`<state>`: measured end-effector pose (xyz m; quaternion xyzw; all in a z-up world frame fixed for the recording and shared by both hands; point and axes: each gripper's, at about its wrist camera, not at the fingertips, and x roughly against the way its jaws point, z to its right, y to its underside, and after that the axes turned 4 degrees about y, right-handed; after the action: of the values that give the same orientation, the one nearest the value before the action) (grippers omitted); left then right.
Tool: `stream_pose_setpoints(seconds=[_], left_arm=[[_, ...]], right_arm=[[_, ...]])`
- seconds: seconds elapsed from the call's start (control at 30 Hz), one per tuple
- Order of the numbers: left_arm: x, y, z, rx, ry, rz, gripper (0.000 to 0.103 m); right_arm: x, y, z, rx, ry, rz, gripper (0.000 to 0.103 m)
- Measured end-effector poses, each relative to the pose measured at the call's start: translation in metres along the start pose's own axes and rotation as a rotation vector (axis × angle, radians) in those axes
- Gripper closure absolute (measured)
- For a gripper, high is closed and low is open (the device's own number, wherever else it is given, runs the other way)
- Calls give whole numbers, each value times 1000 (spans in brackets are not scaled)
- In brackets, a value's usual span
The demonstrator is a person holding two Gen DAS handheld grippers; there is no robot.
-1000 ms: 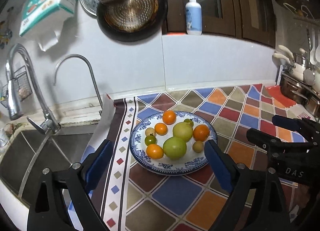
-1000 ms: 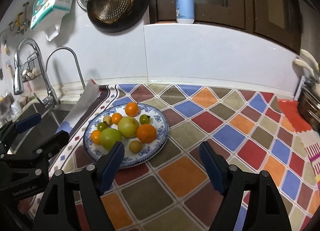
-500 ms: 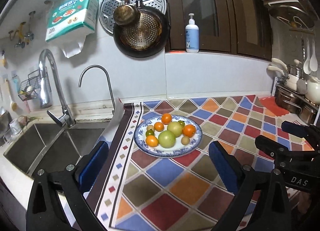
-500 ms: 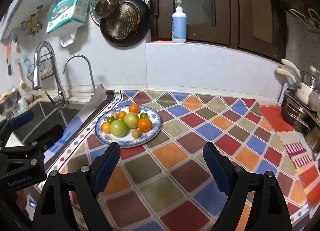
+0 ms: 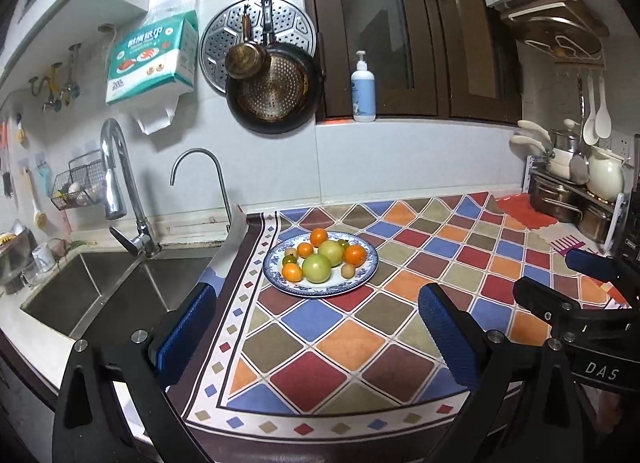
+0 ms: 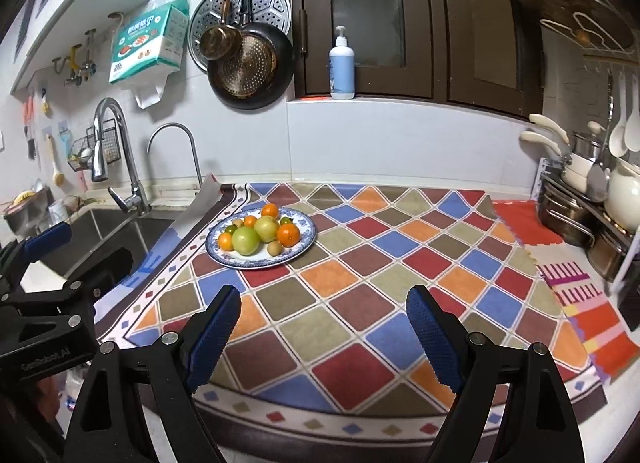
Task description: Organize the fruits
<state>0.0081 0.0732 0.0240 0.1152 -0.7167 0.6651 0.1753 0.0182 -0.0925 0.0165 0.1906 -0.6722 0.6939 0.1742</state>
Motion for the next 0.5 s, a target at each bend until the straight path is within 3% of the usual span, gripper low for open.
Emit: stream_pose_setpoints(seconds=[0.5], left_arm=[[33,8,16,4,-8,2,0]], right_arm=[[39,16,12,5,10,28,18]])
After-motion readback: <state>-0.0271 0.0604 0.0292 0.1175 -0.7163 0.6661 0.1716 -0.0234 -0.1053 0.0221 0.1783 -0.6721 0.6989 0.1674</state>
